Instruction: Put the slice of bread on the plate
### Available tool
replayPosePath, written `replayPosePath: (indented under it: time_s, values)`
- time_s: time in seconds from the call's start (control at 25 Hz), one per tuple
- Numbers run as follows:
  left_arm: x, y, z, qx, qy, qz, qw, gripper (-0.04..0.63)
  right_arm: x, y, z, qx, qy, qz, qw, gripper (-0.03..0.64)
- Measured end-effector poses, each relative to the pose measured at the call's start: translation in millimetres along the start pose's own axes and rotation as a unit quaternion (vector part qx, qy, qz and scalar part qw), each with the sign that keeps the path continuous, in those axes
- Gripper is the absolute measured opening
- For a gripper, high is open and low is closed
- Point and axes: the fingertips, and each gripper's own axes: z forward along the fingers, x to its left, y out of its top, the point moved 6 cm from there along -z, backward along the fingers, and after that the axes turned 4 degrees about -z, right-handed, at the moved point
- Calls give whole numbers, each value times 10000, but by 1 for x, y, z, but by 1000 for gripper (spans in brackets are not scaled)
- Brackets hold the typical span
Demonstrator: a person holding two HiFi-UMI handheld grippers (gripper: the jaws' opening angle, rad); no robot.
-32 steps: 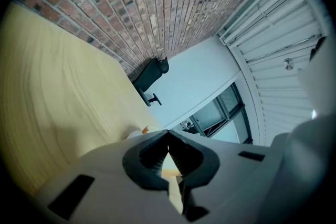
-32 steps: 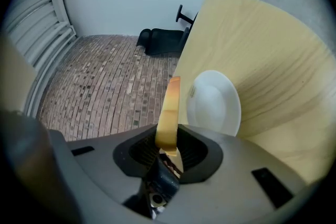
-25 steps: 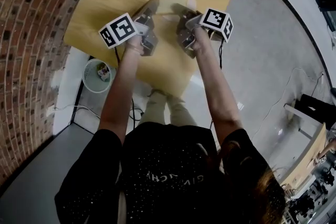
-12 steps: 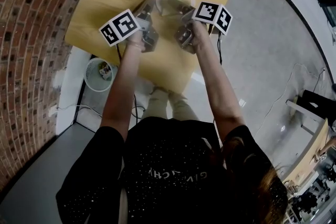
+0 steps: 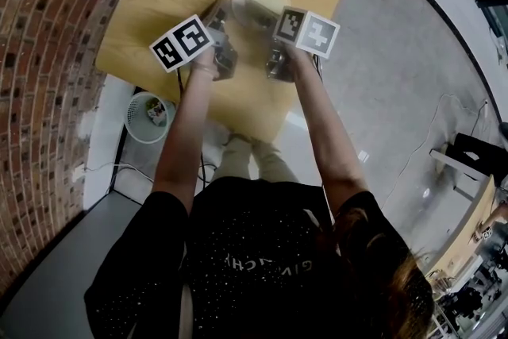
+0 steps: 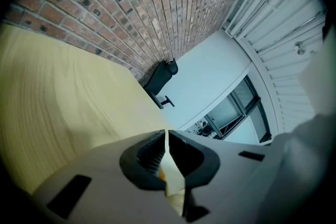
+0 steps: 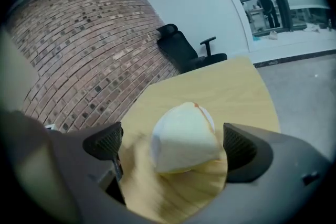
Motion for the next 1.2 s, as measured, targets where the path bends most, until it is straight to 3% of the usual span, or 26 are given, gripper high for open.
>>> replayPosePath:
  time_s: [0.12, 0.28, 0.32, 0.4, 0.44, 0.52, 0.84, 1.2]
  values:
    - [-2, 1, 0, -24, -36, -47, 10000, 11, 3, 9, -4, -244, 104, -137, 9996, 581]
    - [-6, 1, -1, 10, -173, -137, 9998, 11, 21, 5, -1, 195, 1321, 473, 9899, 566]
    - [-7, 1, -2, 24, -169, -121, 9998, 11, 22, 3, 0, 303, 1435, 659, 9870, 470]
    - [-9, 0, -4, 25, -171, -78, 9998, 11, 22, 1, -2, 340, 1280, 768, 9882, 108]
    - [-11, 0, -6, 14, -191, -75, 9998, 11, 22, 1, -4, 323, 1203, 806, 9889, 12]
    - [-13, -1, -10, -20, -217, -121, 9997, 11, 25, -3, -5, 336, 1338, 1107, 9842, 12]
    - [-10, -18, -16, 31, -133, -295, 9995, 11, 31, -27, -4, 572, 2277, 2468, 9402, 12]
    - [-13, -19, -19, 72, -73, -190, 9998, 11, 32, -29, -3, 802, 2546, 2413, 9330, 12]
